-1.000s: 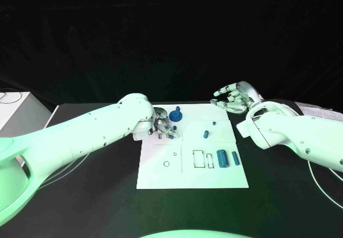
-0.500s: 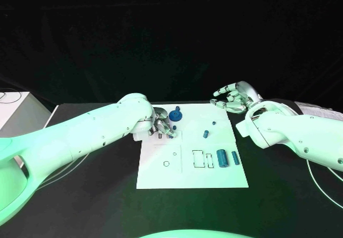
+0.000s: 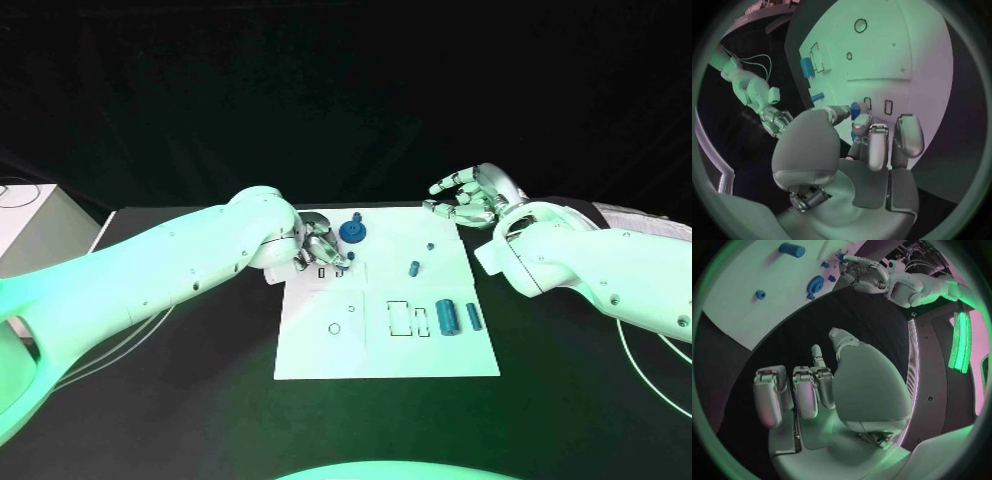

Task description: Assemble the parts on the task board

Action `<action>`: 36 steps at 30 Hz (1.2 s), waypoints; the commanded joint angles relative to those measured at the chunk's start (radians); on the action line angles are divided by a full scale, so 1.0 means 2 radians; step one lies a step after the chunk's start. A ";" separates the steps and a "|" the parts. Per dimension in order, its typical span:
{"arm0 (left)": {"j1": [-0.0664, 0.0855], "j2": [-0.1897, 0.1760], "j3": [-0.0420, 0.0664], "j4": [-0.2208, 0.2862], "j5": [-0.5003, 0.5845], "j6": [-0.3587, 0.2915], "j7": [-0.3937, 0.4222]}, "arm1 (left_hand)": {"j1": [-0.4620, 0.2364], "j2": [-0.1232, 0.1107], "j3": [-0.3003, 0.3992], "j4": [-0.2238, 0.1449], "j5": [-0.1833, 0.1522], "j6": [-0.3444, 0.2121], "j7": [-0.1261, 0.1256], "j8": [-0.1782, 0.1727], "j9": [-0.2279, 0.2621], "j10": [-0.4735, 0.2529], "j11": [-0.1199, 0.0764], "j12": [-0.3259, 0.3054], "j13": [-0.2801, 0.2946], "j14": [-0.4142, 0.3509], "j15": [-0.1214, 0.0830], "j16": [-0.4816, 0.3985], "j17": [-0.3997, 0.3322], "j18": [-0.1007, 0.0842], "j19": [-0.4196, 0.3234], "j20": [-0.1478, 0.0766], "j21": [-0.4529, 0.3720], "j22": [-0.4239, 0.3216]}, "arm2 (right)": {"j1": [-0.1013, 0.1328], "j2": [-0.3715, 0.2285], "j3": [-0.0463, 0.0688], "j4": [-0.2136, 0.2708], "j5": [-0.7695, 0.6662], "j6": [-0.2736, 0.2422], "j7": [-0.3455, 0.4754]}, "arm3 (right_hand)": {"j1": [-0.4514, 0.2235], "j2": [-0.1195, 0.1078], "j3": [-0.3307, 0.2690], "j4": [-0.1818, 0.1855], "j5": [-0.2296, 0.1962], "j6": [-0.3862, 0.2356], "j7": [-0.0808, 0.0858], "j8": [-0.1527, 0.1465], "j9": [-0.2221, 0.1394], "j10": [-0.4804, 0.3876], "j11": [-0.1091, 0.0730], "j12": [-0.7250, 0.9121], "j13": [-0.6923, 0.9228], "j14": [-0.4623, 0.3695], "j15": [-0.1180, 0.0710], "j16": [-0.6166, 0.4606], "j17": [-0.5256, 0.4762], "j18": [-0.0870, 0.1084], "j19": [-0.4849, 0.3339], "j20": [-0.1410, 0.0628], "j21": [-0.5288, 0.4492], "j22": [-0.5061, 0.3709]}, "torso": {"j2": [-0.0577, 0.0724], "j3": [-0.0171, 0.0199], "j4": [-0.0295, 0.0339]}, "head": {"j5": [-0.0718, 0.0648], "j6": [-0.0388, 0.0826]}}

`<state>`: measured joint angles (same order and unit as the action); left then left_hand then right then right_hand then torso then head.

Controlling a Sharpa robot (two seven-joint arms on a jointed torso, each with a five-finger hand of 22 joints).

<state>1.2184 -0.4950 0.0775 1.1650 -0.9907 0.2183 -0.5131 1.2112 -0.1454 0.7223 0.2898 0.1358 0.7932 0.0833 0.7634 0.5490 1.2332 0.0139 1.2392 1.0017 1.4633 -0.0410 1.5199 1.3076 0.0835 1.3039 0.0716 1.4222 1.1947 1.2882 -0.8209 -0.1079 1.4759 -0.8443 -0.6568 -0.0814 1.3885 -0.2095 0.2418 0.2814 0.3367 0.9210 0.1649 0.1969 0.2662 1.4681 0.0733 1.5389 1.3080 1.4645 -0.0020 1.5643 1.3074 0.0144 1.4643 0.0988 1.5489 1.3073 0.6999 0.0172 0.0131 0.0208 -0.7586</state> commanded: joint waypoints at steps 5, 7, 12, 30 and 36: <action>0.001 -0.009 0.001 0.011 0.031 -0.025 0.005 | -0.044 -0.001 0.115 -0.102 0.002 -0.002 -0.002 0.017 0.103 0.004 -0.004 0.003 0.004 0.034 -0.004 0.001 0.080 0.000 0.002 -0.005 0.001 0.004 | 0.000 -0.001 0.000 -0.001 -0.008 0.014 -0.002 | 0.001 -0.004 0.003 0.001 -0.003 -0.003 0.000 0.000 0.000 0.033 0.004 -0.003 0.115 0.051 0.003 0.000 0.124 -0.004 0.047 0.004 -0.003 0.123 | -0.001 0.0003 0.0011 | 0.000 -0.001; 0.001 -0.011 0.001 0.013 0.031 -0.025 0.005 | -0.052 -0.002 0.123 -0.110 0.004 -0.001 -0.002 0.018 0.106 0.006 -0.004 0.004 0.006 0.034 -0.005 0.001 0.081 0.000 0.002 -0.005 0.002 0.004 | 0.000 -0.001 0.000 -0.001 -0.009 0.015 -0.003 | 0.001 -0.004 0.003 0.001 -0.003 -0.003 0.000 0.000 0.000 0.033 0.004 -0.003 0.115 0.051 0.003 0.000 0.124 -0.004 0.047 0.004 -0.003 0.123 | -0.001 0.0001 0.0009 | 0.001 -0.001; 0.000 -0.012 0.000 0.014 0.019 -0.021 0.004 | -0.068 -0.002 0.136 -0.123 0.013 0.006 -0.005 0.021 0.106 0.016 -0.007 0.012 0.017 0.039 -0.007 0.007 0.092 -0.002 0.006 -0.007 0.005 0.010 | -0.001 -0.002 -0.001 -0.001 -0.011 0.017 -0.004 | 0.001 -0.004 0.003 0.001 -0.004 -0.003 0.000 0.000 0.000 0.034 0.003 -0.002 0.116 0.051 0.003 0.000 0.124 -0.004 0.047 0.004 -0.003 0.123 | -0.001 0.0007 0.0001 | 0.003 -0.002; 0.000 -0.005 -0.009 0.020 -0.060 -0.038 0.000 | -0.107 0.003 0.151 -0.148 0.048 0.025 -0.014 0.032 0.085 0.043 -0.016 0.026 0.037 0.049 -0.016 0.018 0.116 -0.005 0.021 -0.015 0.013 0.027 | -0.001 -0.002 -0.001 -0.002 -0.015 0.022 -0.007 | 0.001 -0.004 0.003 0.001 -0.004 -0.003 0.000 0.000 0.000 0.034 0.003 -0.002 0.116 0.051 0.003 0.000 0.124 -0.004 0.047 0.004 -0.003 0.123 | 0.000 0.0003 0.0001 | 0.007 -0.005; 0.000 -0.004 -0.015 0.025 -0.075 -0.041 -0.001 | -0.111 0.005 0.151 -0.149 0.051 0.027 -0.015 0.034 0.083 0.045 -0.017 0.027 0.039 0.049 -0.016 0.019 0.117 -0.006 0.024 -0.016 0.014 0.031 | -0.001 -0.002 -0.001 -0.002 -0.016 0.023 -0.007 | 0.001 -0.004 0.003 0.001 -0.004 -0.003 0.000 0.000 0.000 0.034 0.003 -0.002 0.116 0.051 0.003 0.000 0.124 -0.004 0.047 0.004 -0.003 0.123 | 0.001 -0.0003 0.0001 | 0.008 -0.007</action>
<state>1.2177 -0.5059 0.0461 1.2112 -1.0961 0.1492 -0.5153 0.9876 -0.1467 0.8638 0.1580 0.2338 0.8029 0.0893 0.8283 0.7152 1.3193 -0.0180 1.2894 1.0795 1.4685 -0.0676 1.5531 1.3075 0.0836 1.3421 0.0414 1.4455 1.2557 1.2868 -0.8240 -0.1099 1.4711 -0.8622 -0.6273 -0.0971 1.3885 -0.2095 0.2445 0.2842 0.3328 0.9212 0.1647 0.1969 0.2664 1.4681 0.0733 1.5389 1.3076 1.4646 -0.0020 1.5643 1.3074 0.0143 1.4643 0.0988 1.5489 1.3078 0.7009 0.0171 0.0134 0.0354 -0.7706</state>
